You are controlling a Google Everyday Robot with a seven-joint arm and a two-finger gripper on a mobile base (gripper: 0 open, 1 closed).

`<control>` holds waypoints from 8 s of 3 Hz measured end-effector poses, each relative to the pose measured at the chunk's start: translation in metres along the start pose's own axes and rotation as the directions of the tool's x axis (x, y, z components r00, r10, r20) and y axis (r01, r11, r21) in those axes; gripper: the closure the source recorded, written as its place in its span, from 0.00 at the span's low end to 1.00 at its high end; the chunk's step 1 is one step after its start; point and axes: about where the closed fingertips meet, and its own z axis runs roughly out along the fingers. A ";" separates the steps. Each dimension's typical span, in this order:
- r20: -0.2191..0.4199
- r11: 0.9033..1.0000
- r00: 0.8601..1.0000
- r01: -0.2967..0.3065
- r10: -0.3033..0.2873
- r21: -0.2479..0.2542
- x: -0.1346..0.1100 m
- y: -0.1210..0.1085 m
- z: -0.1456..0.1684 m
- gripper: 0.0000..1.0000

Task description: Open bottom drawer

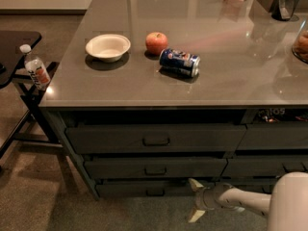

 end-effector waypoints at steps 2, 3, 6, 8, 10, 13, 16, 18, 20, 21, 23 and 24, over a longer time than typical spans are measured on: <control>0.017 0.999 0.999 -0.034 0.034 0.021 0.006 -0.028 0.029 0.00; 0.017 0.999 0.999 -0.034 0.033 0.021 0.006 -0.028 0.029 0.00; 0.006 1.000 1.000 -0.002 0.002 0.014 0.008 -0.041 0.051 0.00; 0.006 1.000 1.000 -0.002 0.002 0.014 0.008 -0.041 0.051 0.42; 0.009 1.000 1.000 0.006 -0.006 0.011 0.009 -0.039 0.046 0.89; 0.027 1.000 1.000 0.012 -0.011 -0.014 0.002 -0.025 0.042 0.83; 0.028 1.000 1.000 0.011 -0.011 -0.015 0.002 -0.024 0.042 0.83; 0.044 1.000 0.999 -0.001 0.002 -0.018 0.008 -0.007 0.033 1.00; 0.060 1.000 0.998 0.014 -0.014 0.004 0.004 0.006 0.032 0.84; 0.060 1.000 0.998 0.014 -0.014 0.004 0.004 0.006 0.032 0.60; 0.060 1.000 0.998 0.014 -0.014 0.004 0.004 0.006 0.032 0.13; 0.085 0.999 0.996 0.033 -0.032 -0.019 0.012 0.024 0.030 0.16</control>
Offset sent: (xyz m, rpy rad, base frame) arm 0.0408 0.0005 -0.0228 0.0271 0.0010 -0.0460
